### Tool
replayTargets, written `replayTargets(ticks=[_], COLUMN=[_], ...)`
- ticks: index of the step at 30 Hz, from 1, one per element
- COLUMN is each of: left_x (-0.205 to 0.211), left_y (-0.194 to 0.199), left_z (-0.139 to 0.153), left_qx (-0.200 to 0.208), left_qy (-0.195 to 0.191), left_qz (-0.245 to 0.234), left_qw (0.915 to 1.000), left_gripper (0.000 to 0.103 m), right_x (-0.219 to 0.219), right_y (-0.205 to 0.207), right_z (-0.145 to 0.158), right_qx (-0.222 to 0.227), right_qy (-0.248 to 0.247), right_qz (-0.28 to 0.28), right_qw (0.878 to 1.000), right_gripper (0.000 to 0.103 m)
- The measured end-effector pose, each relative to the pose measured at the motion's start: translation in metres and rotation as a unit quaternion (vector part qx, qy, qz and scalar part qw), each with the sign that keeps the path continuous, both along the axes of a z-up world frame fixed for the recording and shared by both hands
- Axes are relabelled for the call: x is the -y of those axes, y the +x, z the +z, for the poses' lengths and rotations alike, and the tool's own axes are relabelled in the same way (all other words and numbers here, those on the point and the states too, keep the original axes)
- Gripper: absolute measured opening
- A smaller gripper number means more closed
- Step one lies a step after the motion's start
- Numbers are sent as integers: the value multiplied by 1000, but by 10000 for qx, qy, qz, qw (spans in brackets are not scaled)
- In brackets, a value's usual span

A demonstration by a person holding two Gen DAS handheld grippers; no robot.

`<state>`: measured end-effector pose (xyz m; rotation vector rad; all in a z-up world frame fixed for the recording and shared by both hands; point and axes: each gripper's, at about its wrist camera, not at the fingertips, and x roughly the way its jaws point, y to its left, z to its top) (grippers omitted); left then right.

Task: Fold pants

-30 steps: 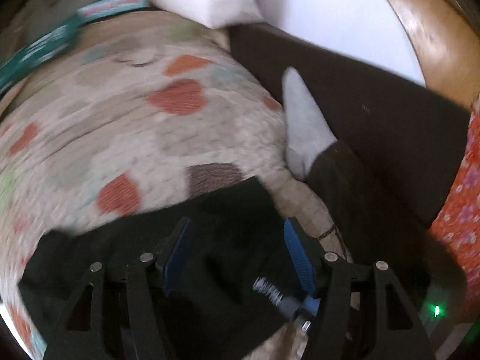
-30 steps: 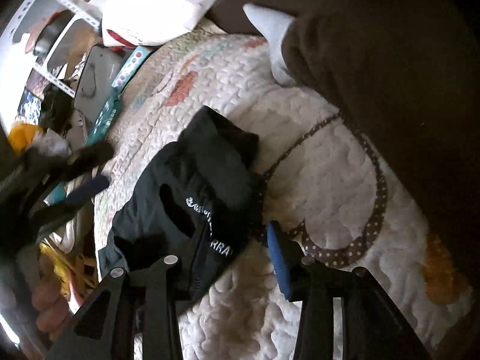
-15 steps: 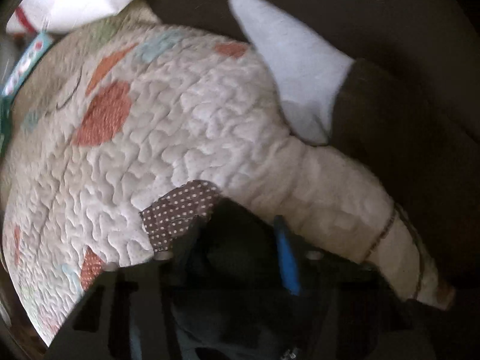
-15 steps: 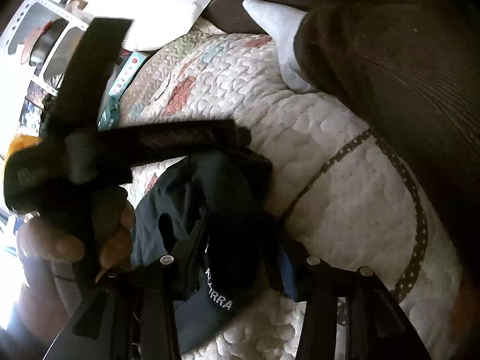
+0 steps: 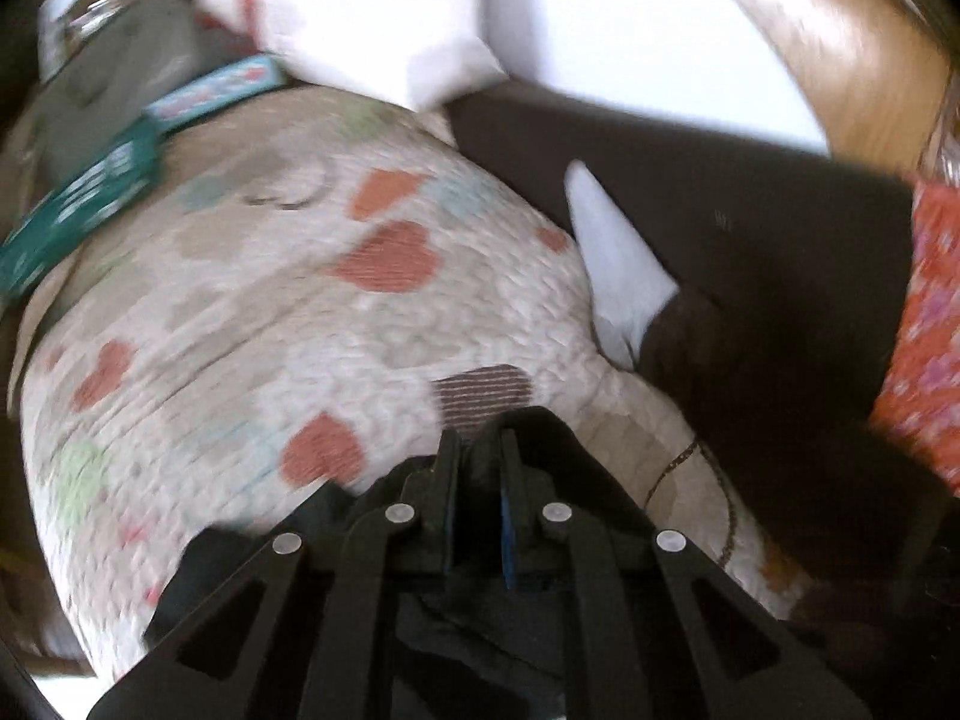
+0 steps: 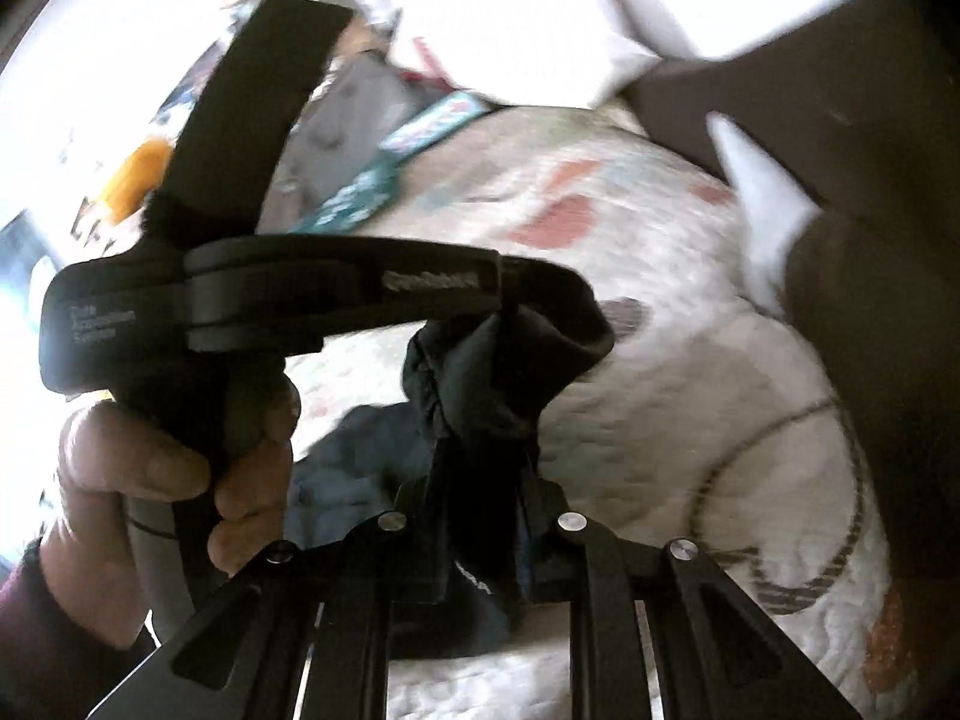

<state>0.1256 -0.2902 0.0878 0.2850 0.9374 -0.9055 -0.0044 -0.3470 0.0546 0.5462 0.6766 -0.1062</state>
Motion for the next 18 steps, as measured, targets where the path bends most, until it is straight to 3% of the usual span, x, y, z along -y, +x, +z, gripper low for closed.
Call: replayTargets(ticks=[6,11,18], left_x=[-106,-198,-255], left_y=[23,39,58], left_z=[2,-31,-97], left_qx=[-494,-996,-1499], left_qy=[-702,-1185,-1046], left_qz=[997,1947,2750], left_qw=[9913,9686,9439], left_gripper=[10,9,11], right_x=[-69,-132,-209], right_y=[20,42,74], right_z=[22,15,-37], right_qx=[48,-182,-749], right_qy=[-462,-860,-1592], right_qz=[1064,1911,2776], right_qw=[9932,9776,9445], right_gripper=[18,17,17])
